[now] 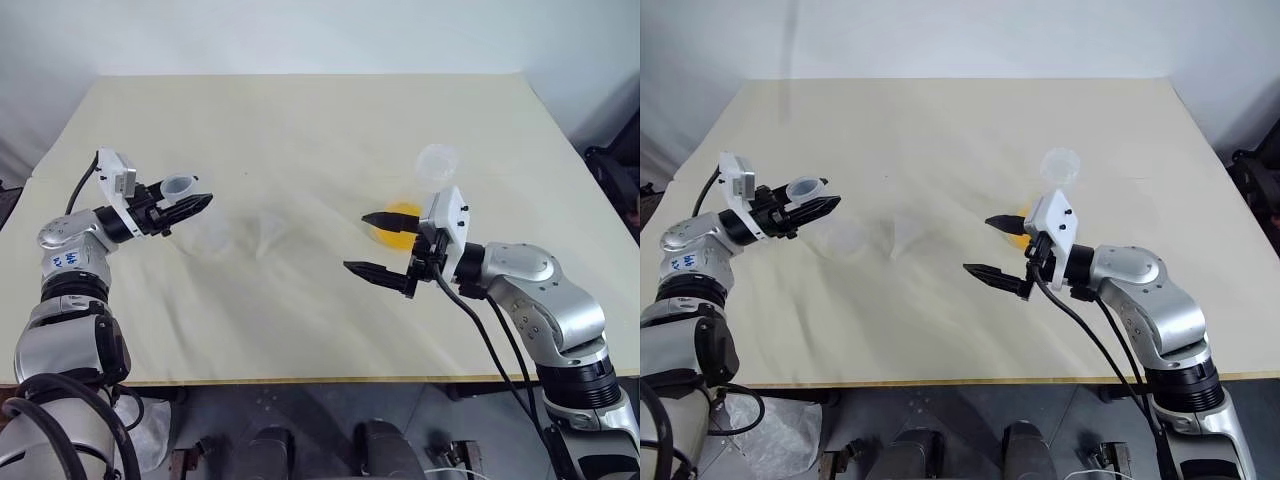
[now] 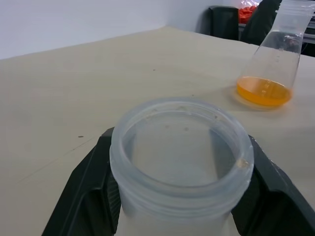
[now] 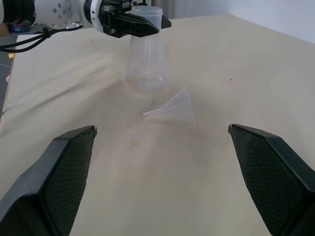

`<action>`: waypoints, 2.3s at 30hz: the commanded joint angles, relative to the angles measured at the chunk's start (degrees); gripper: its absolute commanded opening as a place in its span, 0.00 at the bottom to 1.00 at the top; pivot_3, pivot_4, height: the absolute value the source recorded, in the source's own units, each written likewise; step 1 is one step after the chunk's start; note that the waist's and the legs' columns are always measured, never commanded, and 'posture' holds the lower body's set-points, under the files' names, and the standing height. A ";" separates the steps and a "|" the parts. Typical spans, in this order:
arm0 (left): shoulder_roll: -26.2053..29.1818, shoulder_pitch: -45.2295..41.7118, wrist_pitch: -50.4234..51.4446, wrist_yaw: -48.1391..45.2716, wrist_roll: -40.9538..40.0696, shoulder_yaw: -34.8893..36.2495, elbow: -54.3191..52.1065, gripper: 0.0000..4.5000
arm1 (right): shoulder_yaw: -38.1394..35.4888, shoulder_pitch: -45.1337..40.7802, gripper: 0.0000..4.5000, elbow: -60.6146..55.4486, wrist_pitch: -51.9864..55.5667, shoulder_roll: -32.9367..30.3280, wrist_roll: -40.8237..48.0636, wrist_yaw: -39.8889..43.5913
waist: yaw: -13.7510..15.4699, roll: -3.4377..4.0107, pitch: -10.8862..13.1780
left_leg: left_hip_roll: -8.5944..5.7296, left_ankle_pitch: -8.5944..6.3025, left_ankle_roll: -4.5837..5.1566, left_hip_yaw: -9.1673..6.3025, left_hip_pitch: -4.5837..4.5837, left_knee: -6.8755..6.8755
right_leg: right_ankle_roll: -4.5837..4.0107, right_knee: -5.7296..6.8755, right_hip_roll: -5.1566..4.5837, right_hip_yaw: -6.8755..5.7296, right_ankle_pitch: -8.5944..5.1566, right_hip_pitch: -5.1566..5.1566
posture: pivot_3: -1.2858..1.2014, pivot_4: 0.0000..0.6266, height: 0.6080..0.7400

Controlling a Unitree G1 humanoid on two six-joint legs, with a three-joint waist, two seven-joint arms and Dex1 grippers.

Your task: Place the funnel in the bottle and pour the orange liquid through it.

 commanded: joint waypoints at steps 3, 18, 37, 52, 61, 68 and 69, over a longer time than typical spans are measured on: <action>2.04 -2.84 0.84 -2.17 -0.57 0.73 -2.17 0.52 | -2.82 -0.16 1.00 -1.28 -1.22 -1.38 0.33 0.57 | 0.00 0.00 0.00 | 0.00 0.00 0.00 0.00 0.00 0.00 | 0.00 0.01 0.00 -0.01 0.00 0.00 | 0.52 0.24 1.00; -1.12 -9.17 13.14 -9.01 -3.56 -3.75 -22.61 0.52 | -12.55 2.61 1.00 -1.36 2.01 -2.82 10.53 2.09 | 0.17 -0.03 0.02 | 0.00 0.00 0.00 -0.07 -0.04 0.08 | 0.00 0.00 -0.01 -0.08 0.00 0.09 | 0.52 0.24 1.00; -18.69 1.47 20.12 -1.40 -1.81 -19.49 -44.04 0.52 | -16.62 10.39 1.00 -9.59 2.64 -5.74 13.98 -2.21 | 0.41 -0.06 0.03 | 0.01 -0.03 0.07 0.06 -0.08 0.15 | 0.00 -0.07 0.02 0.02 0.01 0.11 | 0.52 0.24 1.00; -25.69 -1.47 3.96 4.58 4.64 -21.56 -26.97 0.52 | -20.60 21.27 1.00 -14.07 1.69 -9.12 14.27 -1.21 | 2.13 -0.09 0.05 | -0.12 -0.10 0.18 0.07 -0.20 0.58 | 0.03 -0.10 0.02 -0.02 0.02 0.21 | 0.52 0.24 1.00; -26.16 -0.11 8.12 0.72 3.24 -21.98 -28.63 0.52 | -20.83 21.91 1.00 -14.17 1.05 -9.51 13.74 -2.41 | 1.98 -0.10 0.06 | -0.11 -0.10 0.18 0.06 -0.19 0.60 | 0.03 -0.10 0.04 -0.03 0.02 0.22 | 0.52 0.24 1.00; -25.47 -0.56 7.84 1.01 4.40 -22.10 -27.87 0.60 | -20.60 21.29 1.00 -13.50 0.91 -9.76 13.41 -2.44 | 1.96 -0.10 0.06 | -0.10 -0.10 0.18 0.06 -0.19 0.61 | 0.03 -0.10 0.04 -0.03 0.02 0.23 | 0.52 0.24 1.00; -25.40 -0.62 7.81 0.95 4.47 -22.13 -27.79 0.69 | -20.54 21.17 1.00 -13.37 0.88 -9.74 13.30 -2.41 | 1.96 -0.10 0.06 | -0.10 -0.10 0.18 0.06 -0.19 0.61 | 0.03 -0.11 0.04 -0.03 0.02 0.23 | 0.52 0.24 1.00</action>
